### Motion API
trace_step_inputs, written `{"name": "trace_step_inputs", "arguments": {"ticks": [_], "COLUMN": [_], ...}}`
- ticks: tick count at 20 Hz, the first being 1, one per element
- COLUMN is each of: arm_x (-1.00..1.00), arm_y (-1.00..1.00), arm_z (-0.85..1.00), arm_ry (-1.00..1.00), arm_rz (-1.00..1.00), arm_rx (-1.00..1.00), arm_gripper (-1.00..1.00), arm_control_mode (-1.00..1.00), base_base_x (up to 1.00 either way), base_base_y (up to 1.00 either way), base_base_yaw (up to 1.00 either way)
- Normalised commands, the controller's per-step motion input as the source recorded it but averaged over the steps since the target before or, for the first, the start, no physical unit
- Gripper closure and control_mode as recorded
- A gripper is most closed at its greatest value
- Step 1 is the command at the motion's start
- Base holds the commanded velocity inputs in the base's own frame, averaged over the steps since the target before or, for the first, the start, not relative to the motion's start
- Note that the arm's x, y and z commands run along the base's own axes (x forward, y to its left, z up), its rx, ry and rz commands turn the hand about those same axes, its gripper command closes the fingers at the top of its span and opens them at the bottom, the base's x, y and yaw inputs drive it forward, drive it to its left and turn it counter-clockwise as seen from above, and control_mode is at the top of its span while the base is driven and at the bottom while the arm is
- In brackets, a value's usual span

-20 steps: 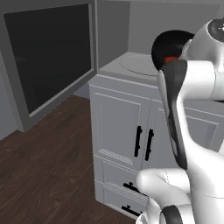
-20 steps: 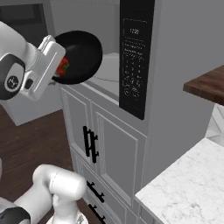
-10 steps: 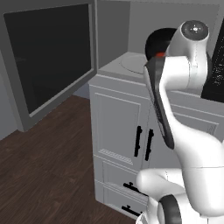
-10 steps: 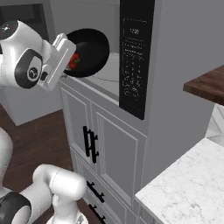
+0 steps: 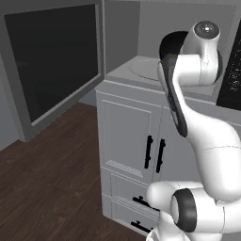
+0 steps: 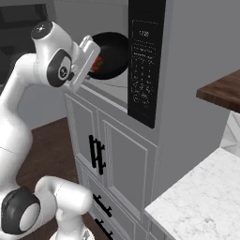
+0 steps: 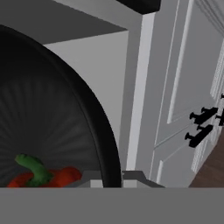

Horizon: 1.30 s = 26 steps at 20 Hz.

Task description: Pick the bell pepper from the sink and place it in the bowl. Then pick the bowl and place it in the microwave. Then close the microwave door and press the start button.

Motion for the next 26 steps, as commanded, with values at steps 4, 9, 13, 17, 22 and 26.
{"name": "trace_step_inputs", "arguments": {"ticks": [4,9,13,17,22,26], "arm_x": [0.61,0.44,0.40,0.16,0.28,0.46], "arm_y": [0.00,0.00,0.00,-0.05,0.00,0.00], "arm_z": [-0.26,-0.41,-0.44,-0.20,-0.05,0.09], "arm_ry": [0.02,0.00,0.00,-0.04,-0.02,0.02], "arm_rz": [0.00,0.01,0.02,0.02,0.01,0.00], "arm_rx": [0.00,0.00,0.00,0.00,0.00,0.00], "arm_gripper": [1.00,1.00,1.00,1.00,1.00,1.00], "arm_control_mode": [-1.00,-1.00,-1.00,-1.00,-1.00,-1.00], "base_base_x": [0.00,0.00,0.00,0.00,0.00,0.00], "base_base_y": [0.00,0.00,0.00,0.00,0.00,0.00], "base_base_yaw": [0.00,0.00,0.00,0.00,0.00,0.00]}}
